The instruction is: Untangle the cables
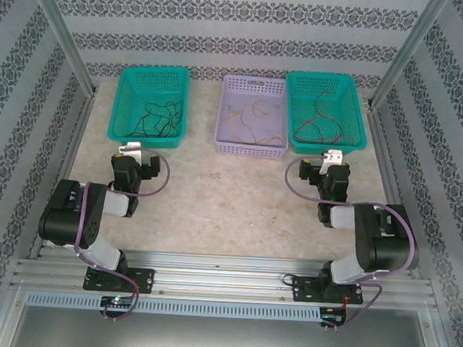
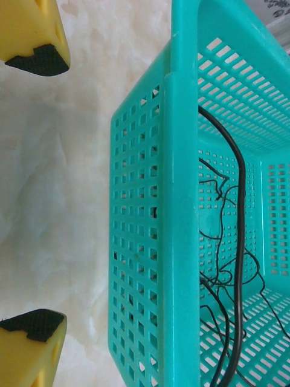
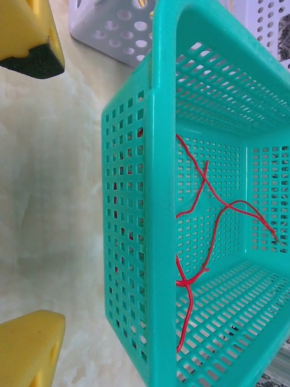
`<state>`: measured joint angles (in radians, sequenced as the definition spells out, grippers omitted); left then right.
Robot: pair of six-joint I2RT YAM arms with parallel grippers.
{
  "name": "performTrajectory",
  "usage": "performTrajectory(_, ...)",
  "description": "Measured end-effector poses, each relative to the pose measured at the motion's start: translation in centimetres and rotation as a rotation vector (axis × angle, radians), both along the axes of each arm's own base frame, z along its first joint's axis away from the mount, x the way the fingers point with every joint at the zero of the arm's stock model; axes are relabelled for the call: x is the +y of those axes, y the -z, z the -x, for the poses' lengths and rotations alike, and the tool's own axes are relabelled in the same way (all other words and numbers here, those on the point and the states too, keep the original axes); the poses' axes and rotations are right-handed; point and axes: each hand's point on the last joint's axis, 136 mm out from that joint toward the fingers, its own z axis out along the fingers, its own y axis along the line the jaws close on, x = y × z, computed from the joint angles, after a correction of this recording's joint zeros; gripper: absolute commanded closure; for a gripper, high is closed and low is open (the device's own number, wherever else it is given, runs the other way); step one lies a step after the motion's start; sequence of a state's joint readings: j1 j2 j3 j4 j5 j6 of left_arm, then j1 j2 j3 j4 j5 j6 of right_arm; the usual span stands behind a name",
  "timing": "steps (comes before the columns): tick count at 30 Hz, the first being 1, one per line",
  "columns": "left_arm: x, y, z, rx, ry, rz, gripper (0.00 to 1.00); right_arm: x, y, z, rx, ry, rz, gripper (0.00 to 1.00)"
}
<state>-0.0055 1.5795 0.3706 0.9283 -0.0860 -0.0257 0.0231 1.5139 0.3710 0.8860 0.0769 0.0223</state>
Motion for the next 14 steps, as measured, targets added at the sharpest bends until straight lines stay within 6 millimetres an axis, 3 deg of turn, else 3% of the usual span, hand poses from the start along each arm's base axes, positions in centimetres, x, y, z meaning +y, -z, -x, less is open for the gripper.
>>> performTrajectory(14,-0.89,-0.12,-0.27,-0.001,0.054,0.005,0.0,0.12,0.0,-0.01,0.0,-0.007,-0.002,0.02)
